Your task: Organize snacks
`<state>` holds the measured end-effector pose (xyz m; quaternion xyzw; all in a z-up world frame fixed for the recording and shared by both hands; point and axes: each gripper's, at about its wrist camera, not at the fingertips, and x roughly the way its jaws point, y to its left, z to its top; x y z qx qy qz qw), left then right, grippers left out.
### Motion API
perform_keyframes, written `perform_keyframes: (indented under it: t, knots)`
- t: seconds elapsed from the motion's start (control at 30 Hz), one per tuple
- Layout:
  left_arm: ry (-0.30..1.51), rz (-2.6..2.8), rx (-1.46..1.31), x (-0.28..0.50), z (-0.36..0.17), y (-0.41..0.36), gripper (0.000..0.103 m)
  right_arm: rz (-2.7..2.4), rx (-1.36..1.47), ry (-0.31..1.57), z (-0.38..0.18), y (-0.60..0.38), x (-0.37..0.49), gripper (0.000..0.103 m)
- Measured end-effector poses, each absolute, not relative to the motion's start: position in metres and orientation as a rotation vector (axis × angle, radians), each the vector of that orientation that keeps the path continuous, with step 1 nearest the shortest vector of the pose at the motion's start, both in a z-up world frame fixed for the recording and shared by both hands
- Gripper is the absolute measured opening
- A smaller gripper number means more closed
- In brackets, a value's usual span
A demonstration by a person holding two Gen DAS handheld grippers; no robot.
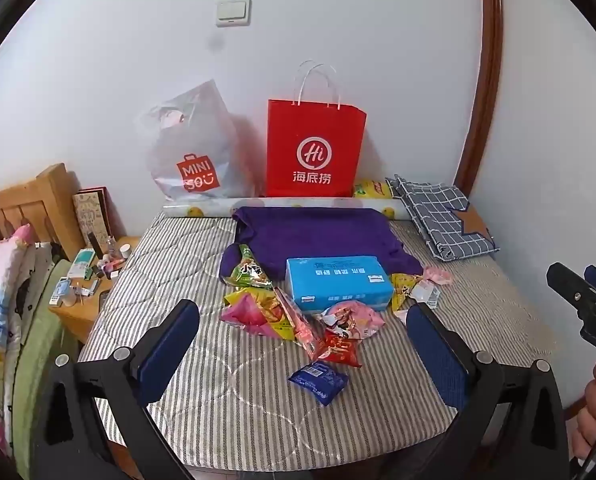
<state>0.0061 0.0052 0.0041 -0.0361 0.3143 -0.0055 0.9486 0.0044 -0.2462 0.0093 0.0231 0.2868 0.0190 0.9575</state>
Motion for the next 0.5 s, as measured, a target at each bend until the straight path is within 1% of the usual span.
perform_keyframes:
  t: [0.5]
  knots:
    - [0.620, -0.006, -0.072, -0.0022, 0.0057, 0.0045, 0.103, 0.041, 0.042, 0.574, 0.0079, -0.2428, 0.0043, 0.103]
